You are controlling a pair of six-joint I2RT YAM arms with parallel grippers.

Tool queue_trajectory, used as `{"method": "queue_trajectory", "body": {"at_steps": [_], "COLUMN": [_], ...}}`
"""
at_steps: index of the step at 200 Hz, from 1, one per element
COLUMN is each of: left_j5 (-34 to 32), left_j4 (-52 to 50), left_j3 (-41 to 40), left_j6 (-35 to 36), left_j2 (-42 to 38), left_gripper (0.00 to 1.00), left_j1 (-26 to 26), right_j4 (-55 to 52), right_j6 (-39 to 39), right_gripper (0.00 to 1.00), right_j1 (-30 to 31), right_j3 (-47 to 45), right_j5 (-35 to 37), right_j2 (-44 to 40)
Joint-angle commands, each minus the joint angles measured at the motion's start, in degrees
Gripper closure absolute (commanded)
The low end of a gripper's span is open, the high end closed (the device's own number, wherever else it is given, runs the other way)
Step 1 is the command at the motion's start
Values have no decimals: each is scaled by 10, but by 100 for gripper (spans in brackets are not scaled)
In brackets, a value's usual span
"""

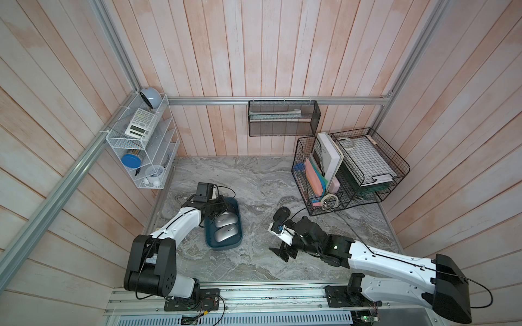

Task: Put the mouse in the storage box
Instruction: Place the mouse in the storage box.

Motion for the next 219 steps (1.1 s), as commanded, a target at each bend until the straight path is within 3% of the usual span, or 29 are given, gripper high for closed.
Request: {"method": "queue_trajectory", "body": {"at_steps": [1, 111, 158, 219], "left_j5": [13, -11, -46, -74], "left_j4": [13, -8, -36, -75], "left_j3": [17, 23, 26, 32], "left_j6": [14, 14, 14, 14], "left_j2": [7, -1, -26, -97], "left_gripper": [95, 37, 28, 25], "left_j1": [8, 16, 17, 20], "right_j4": [9, 8, 9, 10], "right_j6": [5, 7, 7, 23], "right_gripper": [2, 2, 2, 2], "right_j1": [3, 3, 3, 3], "right_j3": [-1, 0, 0, 5], "right_j5": [9, 8, 8, 31], "right_j2": [5, 9, 10, 18]}}
